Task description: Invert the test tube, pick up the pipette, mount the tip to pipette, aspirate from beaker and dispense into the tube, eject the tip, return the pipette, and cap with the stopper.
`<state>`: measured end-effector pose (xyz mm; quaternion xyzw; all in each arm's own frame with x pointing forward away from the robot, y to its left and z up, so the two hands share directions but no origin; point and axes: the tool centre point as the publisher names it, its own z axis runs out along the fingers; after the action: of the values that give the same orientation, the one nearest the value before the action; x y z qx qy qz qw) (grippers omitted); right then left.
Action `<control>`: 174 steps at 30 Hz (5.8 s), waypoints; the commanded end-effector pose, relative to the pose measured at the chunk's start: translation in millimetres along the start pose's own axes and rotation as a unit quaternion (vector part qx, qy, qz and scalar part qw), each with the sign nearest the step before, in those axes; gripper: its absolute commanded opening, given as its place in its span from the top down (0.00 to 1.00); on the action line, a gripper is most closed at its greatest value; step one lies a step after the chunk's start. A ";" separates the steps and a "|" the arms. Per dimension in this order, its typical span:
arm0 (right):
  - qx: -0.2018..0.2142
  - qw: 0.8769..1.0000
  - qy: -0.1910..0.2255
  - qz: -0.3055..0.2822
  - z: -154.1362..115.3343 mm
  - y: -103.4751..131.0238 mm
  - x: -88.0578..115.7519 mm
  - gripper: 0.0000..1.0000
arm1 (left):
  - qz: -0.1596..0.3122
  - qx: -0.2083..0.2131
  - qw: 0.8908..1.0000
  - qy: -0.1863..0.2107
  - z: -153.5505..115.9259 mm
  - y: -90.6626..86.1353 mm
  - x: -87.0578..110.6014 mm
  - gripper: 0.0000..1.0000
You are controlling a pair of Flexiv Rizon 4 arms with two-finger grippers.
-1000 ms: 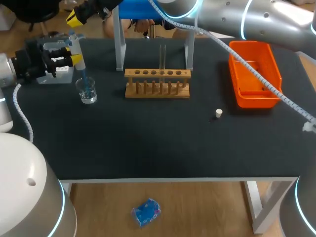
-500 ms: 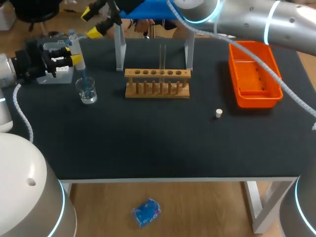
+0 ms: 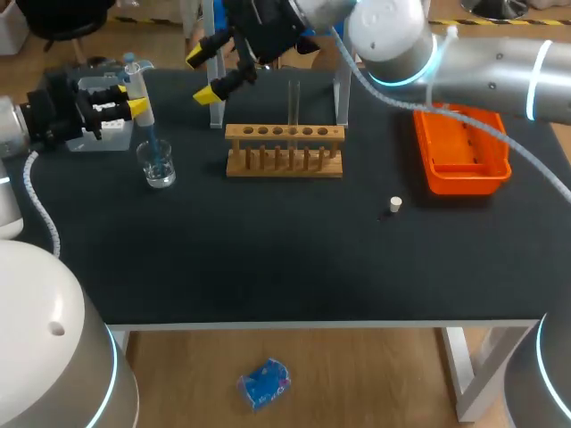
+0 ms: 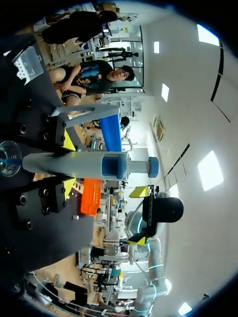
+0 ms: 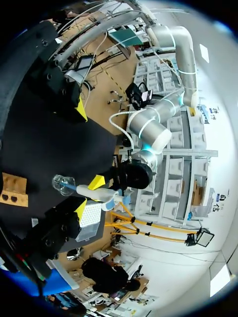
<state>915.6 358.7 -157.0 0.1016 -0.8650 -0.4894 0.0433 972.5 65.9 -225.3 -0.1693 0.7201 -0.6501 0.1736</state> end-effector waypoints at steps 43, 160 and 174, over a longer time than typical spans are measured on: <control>0.051 0.996 -0.074 0.029 -161.9 -121.1 18.2 0.00 | 0.000 0.000 1.000 0.001 -0.6 -0.4 -0.1 1.00; 0.045 0.998 -0.047 0.014 -145.6 -192.0 -30.5 0.00 | 0.033 -0.016 0.999 -0.007 -4.3 -50.4 6.5 1.00; 0.045 0.998 -0.047 0.014 -145.6 -192.0 -30.5 0.00 | 0.033 -0.038 0.999 -0.009 -7.3 -121.5 14.6 1.00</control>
<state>996.0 147.8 -245.5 0.0675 -0.8883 -0.4543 0.0040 965.5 53.9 -126.7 -0.1514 0.7379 -0.6278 0.1958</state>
